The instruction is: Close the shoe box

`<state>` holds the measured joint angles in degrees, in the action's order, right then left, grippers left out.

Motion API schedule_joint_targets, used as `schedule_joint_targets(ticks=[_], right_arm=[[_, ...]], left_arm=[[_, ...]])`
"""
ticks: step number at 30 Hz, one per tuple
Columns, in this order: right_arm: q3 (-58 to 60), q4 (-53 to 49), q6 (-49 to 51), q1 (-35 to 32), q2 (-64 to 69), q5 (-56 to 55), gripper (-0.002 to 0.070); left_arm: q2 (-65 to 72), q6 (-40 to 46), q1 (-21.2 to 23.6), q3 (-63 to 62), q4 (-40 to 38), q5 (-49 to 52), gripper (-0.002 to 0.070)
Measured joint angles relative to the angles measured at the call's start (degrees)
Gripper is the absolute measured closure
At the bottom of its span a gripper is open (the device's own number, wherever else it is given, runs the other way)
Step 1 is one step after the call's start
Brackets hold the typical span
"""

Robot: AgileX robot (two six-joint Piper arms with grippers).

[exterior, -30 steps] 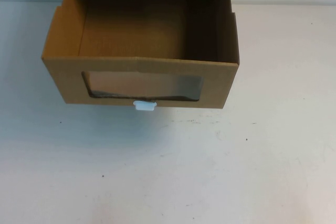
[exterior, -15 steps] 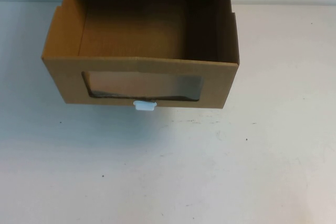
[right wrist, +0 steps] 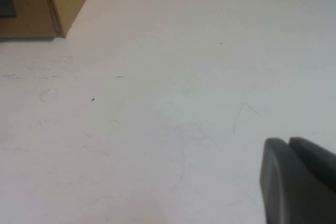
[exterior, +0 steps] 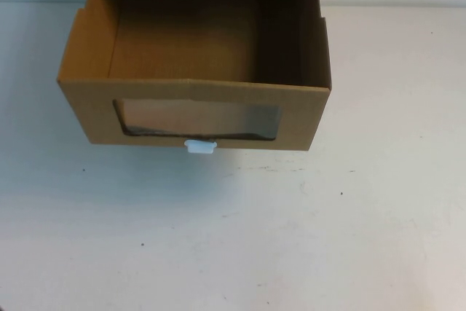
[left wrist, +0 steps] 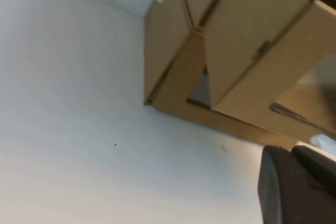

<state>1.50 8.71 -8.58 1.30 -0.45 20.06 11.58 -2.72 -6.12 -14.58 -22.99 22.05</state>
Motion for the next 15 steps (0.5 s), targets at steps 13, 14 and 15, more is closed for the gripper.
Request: schedule_joint_targets(ticks=[13, 14, 15], right_arm=[[0.00, 0.00, 0.00, 0.00, 0.00, 0.00, 0.0689], [0.00, 0.00, 0.00, 0.00, 0.00, 0.00, 0.0689], [0.00, 0.00, 0.00, 0.00, 0.00, 0.00, 0.0689]], left_arm=[[42.65, 28.52, 0.00, -46.52, -7.43, 15.45, 0.0680], [45.62, 29.16, 0.00, -48.98, -7.70, 16.06, 0.0680], [48.42, 29.68, 0.00, -51.87, -7.83, 16.65, 0.0680]])
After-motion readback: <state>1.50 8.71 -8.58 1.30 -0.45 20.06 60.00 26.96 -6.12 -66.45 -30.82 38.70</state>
